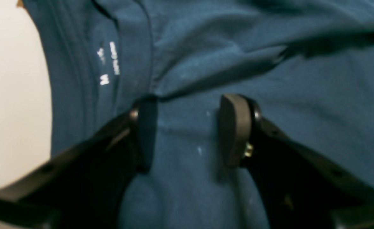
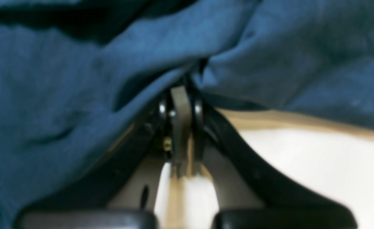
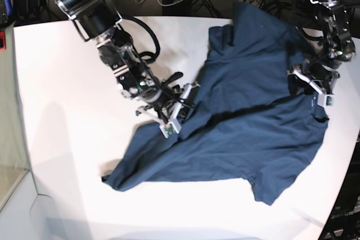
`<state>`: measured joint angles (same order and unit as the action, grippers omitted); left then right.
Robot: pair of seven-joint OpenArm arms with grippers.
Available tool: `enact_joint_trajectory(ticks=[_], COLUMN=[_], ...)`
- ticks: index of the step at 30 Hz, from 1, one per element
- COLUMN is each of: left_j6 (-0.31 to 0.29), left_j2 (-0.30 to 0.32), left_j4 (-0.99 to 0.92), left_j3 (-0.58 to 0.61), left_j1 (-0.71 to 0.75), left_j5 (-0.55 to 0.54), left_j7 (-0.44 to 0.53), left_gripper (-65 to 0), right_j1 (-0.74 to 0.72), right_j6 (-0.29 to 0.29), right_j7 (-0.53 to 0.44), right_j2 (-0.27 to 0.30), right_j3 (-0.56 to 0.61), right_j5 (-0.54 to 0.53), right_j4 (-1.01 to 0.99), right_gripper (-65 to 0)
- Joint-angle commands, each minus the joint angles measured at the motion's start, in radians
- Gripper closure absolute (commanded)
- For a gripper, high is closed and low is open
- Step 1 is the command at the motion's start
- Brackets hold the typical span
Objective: Layout the t-shirt on the table in an organized manner, then fold the t-shirt properly
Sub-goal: 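Release and regrasp the shirt near the collar with the right gripper, then drag the shirt with both grippers to spread it flat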
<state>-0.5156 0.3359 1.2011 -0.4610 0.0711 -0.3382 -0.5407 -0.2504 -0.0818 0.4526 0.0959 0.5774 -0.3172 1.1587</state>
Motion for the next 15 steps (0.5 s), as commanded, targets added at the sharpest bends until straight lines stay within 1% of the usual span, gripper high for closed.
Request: enact_joint_trajectory(ticks=[1,5,7,12,15], left_j6=[0.019,0.019,0.019,0.018,0.018], left_j2=[0.013,0.016,0.018,0.030,0.030], left_j4=[-0.004,-0.004,-0.004,-0.004,-0.004], left_j3=[0.000,-0.003,-0.003,0.000,0.000], left_j1=[0.008,0.006,-0.003,-0.014,-0.015], left_j5=[0.034,0.034,0.034,0.034,0.034], left_j7=[-0.063,-0.063,-0.063,-0.063,-0.063], left_gripper=[-31.2,-31.2,-31.2,-31.2,-31.2], right_j1=[0.009,0.058,0.084,0.171,0.237], right_j6=[0.009,0.010,0.010,0.007,0.004], right_j7=[0.074,0.077,0.105,0.214,0.232], right_j2=[0.034,0.118,0.156,0.207,0.247], right_j3=[-0.001,-0.007,-0.029,-0.158,-0.224], right_j5=[0.013,0.013,0.013,0.013,0.013], right_j4=[0.031,0.237,0.333,0.537,0.637], right_gripper=[0.0,0.0,0.0,0.0,0.0])
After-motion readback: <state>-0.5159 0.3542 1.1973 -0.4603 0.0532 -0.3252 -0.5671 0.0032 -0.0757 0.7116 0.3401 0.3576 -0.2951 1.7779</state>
